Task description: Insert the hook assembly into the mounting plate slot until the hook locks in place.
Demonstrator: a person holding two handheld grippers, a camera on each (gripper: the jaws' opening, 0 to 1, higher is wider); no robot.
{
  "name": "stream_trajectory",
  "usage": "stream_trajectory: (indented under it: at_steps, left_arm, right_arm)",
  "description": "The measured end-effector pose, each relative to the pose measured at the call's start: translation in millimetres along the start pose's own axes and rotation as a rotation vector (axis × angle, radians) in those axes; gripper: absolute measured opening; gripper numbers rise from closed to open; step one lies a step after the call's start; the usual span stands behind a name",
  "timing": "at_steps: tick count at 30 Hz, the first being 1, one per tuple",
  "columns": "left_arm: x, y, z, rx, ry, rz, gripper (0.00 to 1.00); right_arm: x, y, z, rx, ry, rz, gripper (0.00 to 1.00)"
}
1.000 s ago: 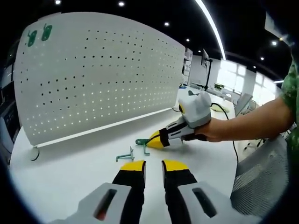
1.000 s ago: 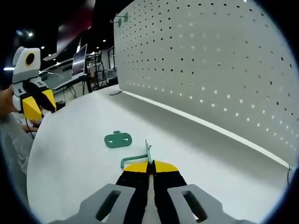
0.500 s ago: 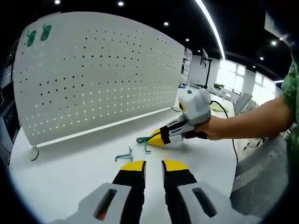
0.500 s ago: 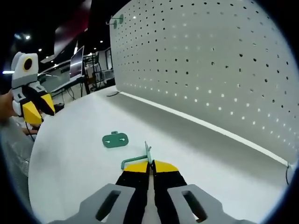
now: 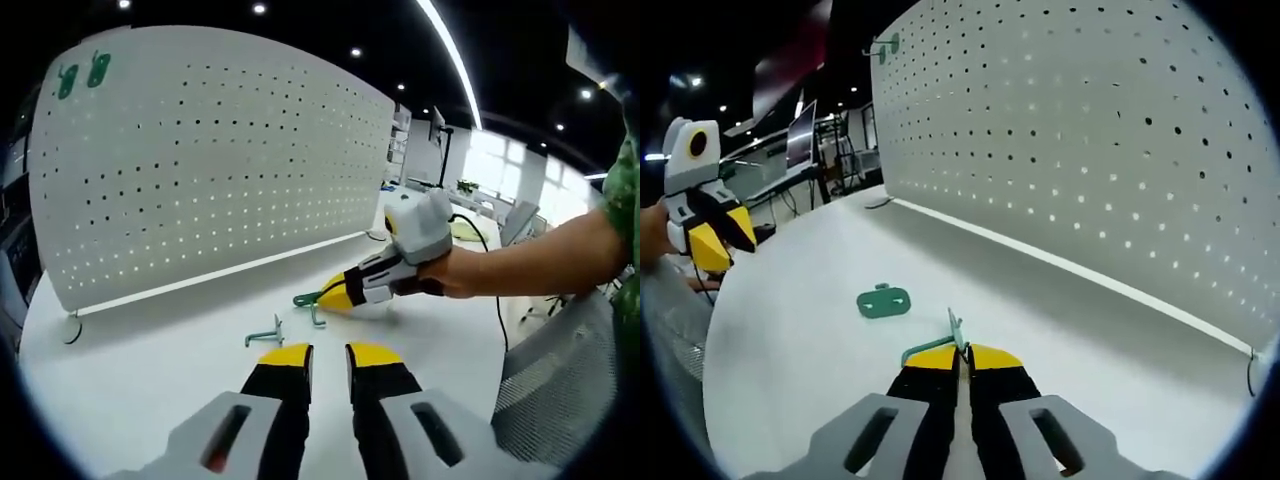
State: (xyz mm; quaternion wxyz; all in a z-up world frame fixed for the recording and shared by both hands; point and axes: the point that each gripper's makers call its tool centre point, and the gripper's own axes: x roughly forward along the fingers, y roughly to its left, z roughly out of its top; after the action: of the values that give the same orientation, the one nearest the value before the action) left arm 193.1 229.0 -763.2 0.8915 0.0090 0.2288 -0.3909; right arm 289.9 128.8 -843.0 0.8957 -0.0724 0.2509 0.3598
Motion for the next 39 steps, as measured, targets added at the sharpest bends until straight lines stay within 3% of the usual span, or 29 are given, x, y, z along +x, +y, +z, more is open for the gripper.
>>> stream_trajectory:
  at_steps: [22,39]
  left_arm:
    - [-1,-8.3,6.7,0.047,-0.018,-0.015,0.15]
    - [-11,-12.6,33.1,0.107,-0.110,-0.009,0.16]
  right_arm:
    - [-14,2,11.9,0.052,0.005,0.019,0.02]
    - [-37,24,69.8,0.055,-0.058,0.071,0.02]
